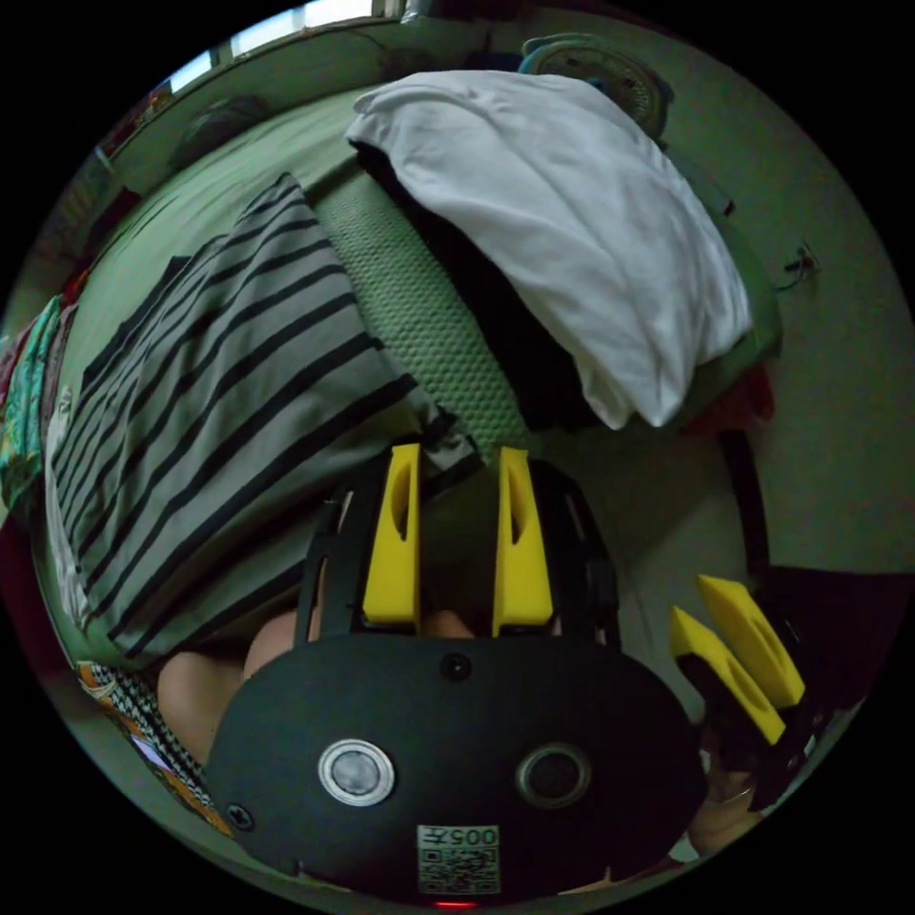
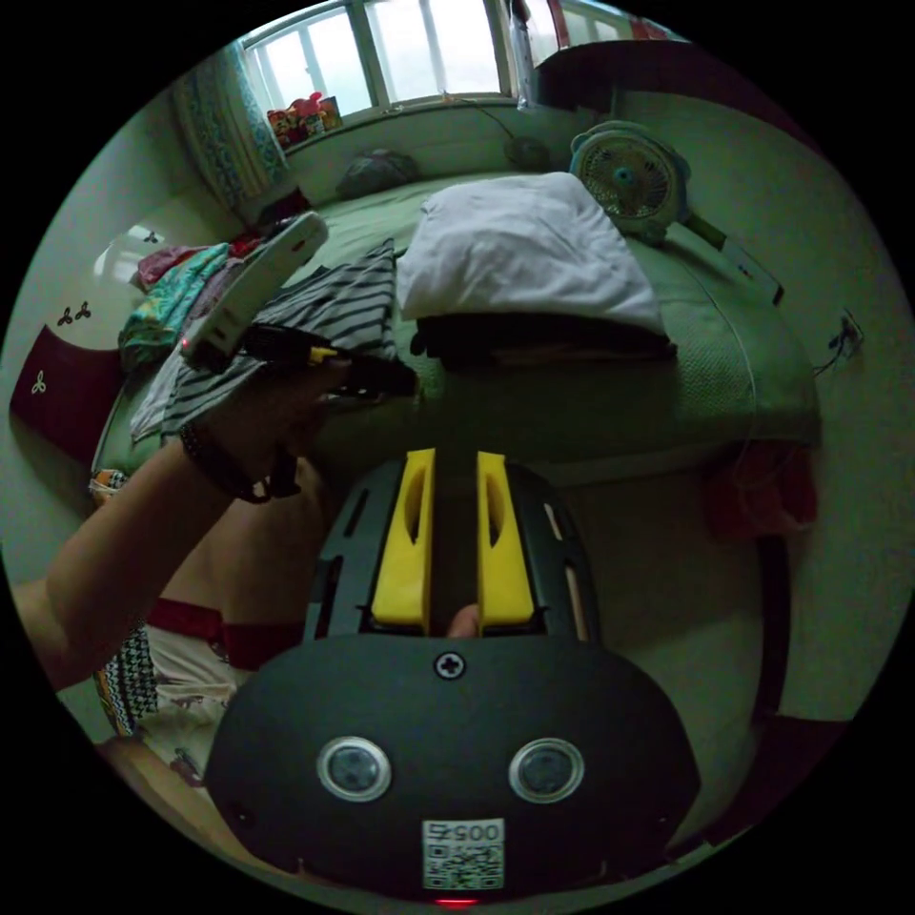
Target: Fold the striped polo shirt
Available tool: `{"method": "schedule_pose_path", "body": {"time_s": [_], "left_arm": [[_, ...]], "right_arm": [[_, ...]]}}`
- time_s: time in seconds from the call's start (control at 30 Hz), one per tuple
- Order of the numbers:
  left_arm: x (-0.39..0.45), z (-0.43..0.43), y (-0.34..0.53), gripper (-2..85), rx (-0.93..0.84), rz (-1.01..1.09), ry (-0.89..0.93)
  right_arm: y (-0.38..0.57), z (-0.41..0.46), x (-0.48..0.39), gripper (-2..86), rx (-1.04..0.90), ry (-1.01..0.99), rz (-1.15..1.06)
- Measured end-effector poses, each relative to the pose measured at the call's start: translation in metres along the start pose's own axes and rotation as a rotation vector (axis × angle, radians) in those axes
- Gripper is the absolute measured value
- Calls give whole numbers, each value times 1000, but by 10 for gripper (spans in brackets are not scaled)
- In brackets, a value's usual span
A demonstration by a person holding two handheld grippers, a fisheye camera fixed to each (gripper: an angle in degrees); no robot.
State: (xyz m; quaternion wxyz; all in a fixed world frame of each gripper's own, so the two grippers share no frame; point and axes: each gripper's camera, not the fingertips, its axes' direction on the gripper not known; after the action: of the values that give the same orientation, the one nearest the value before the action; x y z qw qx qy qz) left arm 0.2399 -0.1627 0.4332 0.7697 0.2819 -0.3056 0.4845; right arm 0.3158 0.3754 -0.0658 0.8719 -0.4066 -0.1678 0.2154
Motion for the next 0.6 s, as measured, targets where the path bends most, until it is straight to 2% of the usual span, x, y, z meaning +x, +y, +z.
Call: {"method": "schedule_pose_path", "body": {"time_s": [0.1,0.17,0.33,0.43,0.6], "left_arm": [[-9,-1,0,76,-3,1,7],[-24,-10,4,48,23,19,84],[-69,-37,25,44,128,-29,197],[-94,-51,39,43,173,-50,219],[-129,-65,54,42,206,-58,238]], "right_arm": [[-17,3,-5,49,-8,-13,-19],[-33,2,-12,47,6,-26,-68],[-102,-10,-39,53,80,3,-243],[-157,-10,-59,68,109,-71,-304],[-256,42,-84,107,0,-251,-293]]}}
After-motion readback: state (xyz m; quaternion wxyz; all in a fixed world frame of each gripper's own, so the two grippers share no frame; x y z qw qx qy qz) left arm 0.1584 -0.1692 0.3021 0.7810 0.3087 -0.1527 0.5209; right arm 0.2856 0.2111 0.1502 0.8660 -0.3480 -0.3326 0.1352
